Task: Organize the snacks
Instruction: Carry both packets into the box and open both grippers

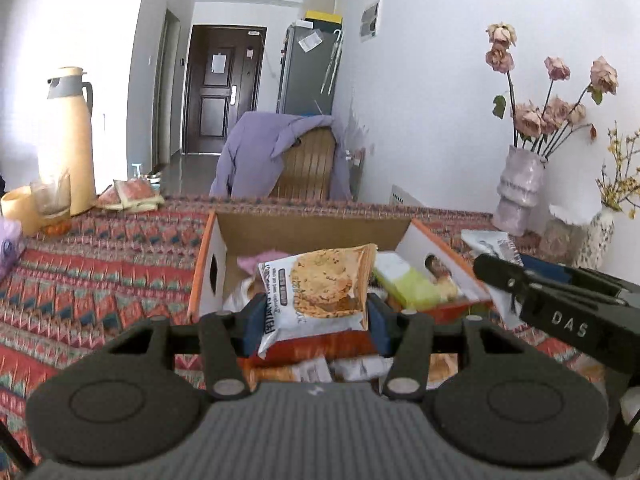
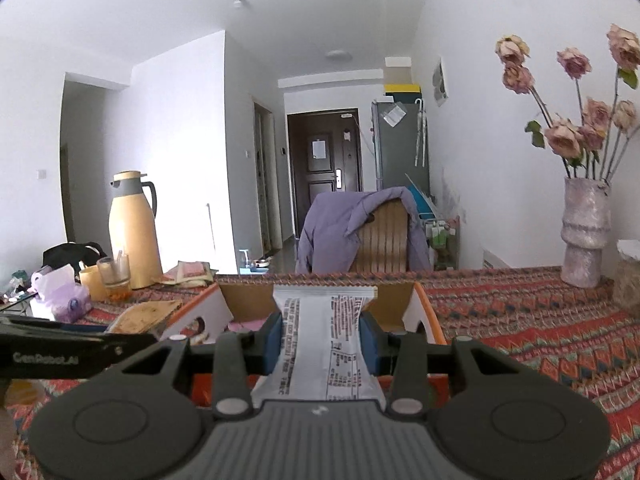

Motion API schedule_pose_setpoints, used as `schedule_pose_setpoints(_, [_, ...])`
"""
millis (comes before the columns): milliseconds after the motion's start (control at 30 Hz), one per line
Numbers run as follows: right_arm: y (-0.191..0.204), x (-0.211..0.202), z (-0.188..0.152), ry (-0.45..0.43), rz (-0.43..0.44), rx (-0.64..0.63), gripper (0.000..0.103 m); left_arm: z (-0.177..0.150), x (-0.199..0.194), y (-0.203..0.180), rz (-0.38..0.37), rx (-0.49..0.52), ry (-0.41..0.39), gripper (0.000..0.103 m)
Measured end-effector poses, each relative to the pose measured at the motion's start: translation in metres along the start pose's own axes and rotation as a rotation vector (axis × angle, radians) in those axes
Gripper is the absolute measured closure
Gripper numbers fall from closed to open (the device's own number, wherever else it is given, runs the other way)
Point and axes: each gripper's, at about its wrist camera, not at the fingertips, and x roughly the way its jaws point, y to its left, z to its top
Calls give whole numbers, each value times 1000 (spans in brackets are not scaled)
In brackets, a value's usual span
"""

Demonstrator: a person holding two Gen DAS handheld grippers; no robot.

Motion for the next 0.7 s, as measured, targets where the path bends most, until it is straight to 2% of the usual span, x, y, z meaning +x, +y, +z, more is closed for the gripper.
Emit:
schedule_pose_setpoints(367, [0,68,26,-2,-11,14,64,34,62,2,19,-79,-16,50])
schedule_pose_setpoints(533, [-9,105,23,12,-33,49,64,32,91,2,60,-66,-39,50])
schedule_pose_setpoints(700, [-16,108,10,-24,-53,43,64,21,111,16,81,-97,-8,50])
